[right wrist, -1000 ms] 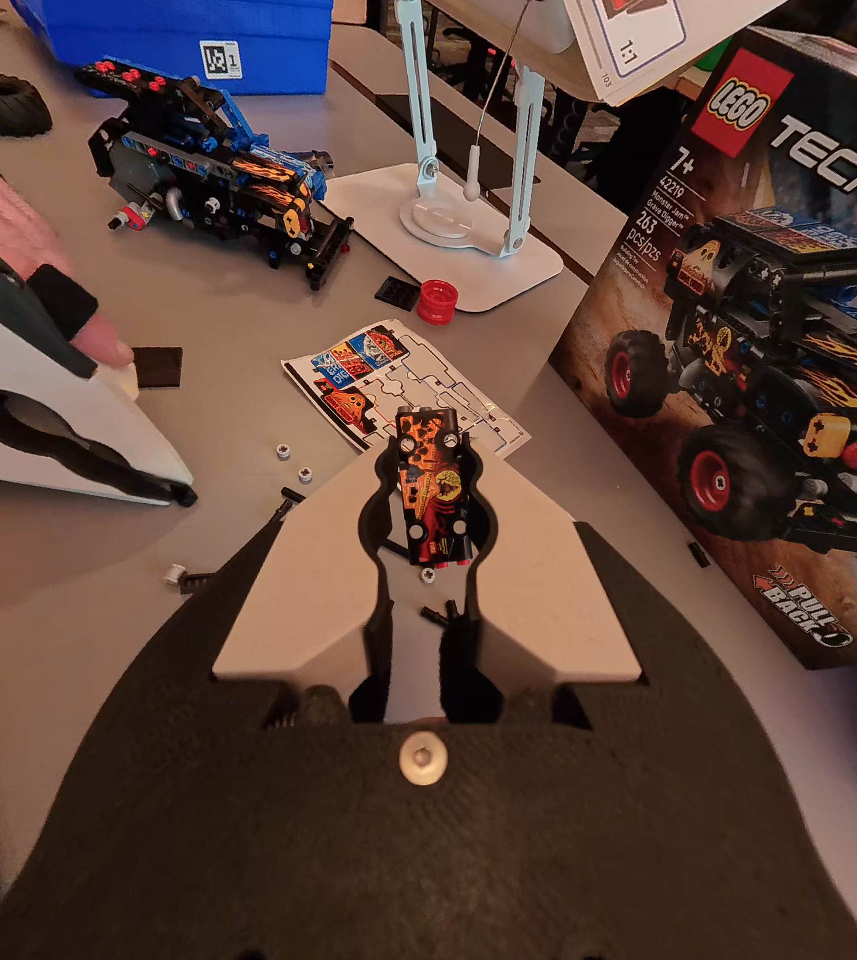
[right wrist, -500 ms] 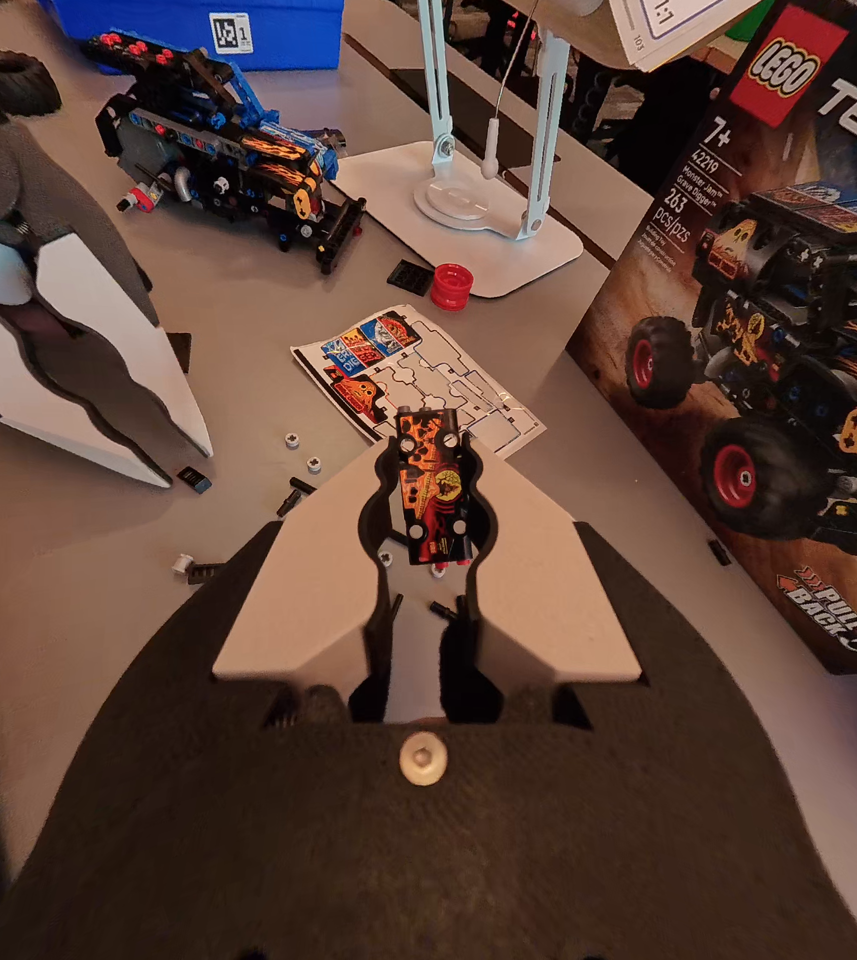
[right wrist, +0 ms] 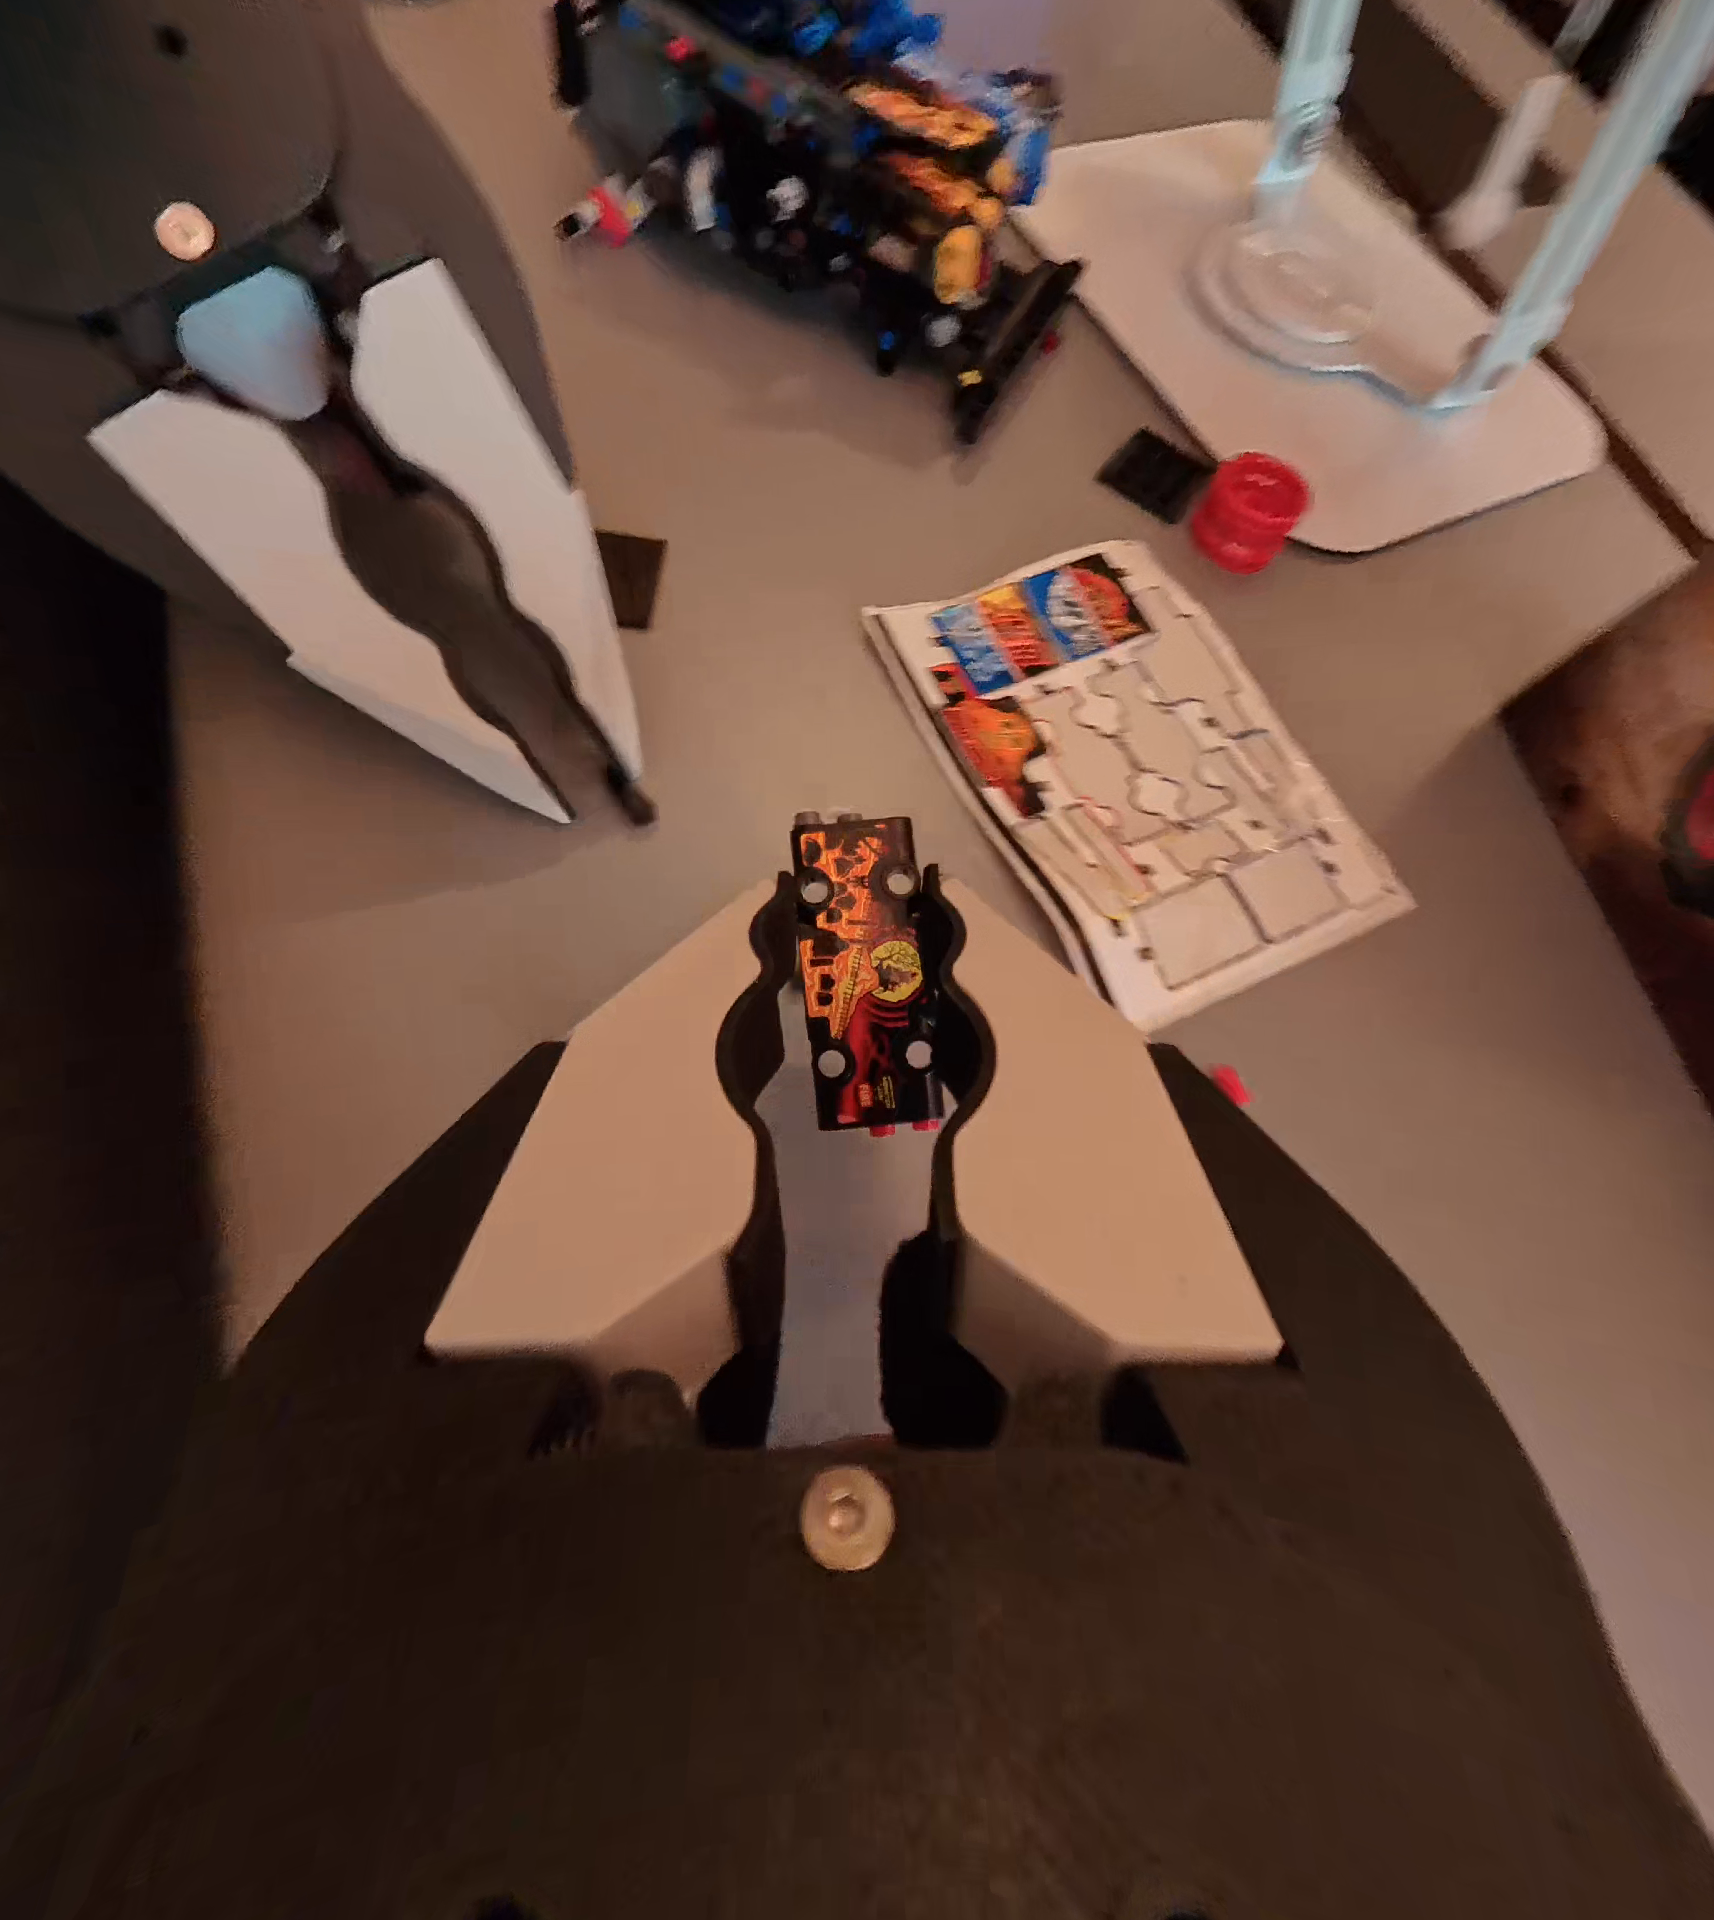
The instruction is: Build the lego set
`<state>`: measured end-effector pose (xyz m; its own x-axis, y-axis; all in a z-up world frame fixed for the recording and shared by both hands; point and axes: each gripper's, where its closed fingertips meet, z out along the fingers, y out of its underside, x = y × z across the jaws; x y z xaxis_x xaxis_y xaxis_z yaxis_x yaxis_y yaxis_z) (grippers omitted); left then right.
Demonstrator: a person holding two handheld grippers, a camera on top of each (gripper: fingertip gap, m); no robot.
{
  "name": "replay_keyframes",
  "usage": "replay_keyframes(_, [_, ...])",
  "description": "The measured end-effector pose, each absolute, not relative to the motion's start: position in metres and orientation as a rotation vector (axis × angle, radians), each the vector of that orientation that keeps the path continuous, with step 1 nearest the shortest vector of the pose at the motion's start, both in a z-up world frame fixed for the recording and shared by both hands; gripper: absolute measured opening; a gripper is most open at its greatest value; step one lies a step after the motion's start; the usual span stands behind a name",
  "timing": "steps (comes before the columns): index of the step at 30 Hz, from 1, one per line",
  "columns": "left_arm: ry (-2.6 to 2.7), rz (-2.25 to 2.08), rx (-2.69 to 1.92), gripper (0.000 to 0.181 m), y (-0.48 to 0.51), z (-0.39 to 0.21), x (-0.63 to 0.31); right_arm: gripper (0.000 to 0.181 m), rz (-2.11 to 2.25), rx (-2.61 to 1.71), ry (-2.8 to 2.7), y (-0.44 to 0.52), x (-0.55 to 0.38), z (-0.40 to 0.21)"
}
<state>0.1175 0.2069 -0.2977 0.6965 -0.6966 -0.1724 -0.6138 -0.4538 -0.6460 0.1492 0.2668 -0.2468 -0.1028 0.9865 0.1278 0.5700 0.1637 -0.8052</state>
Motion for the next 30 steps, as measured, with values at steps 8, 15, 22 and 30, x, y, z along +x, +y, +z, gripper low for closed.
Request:
replay_keyframes(8, [0.98, -0.356, -2.224, 0.017, 0.201, -0.297, 0.113, 0.021, 0.747, -1.566, -2.021, 0.219, 0.137, -0.285])
replay_keyframes(15, [1.033, -0.373, -2.184, 0.015, 0.198, -0.298, 0.124, 0.021, 0.684, -1.604, -2.057, 0.214, 0.132, -0.297])
replay_keyframes(22, [1.058, -0.387, -2.167, 0.016, 0.199, -0.297, 0.122, 0.021, 0.687, -1.585, -2.047, 0.216, 0.13, -0.297])
replay_keyframes(30, [1.091, -0.375, -2.149, 0.007, 0.202, -0.298, 0.124, 0.021, 0.694, -1.576, -2.042, 0.216, 0.129, -0.297])
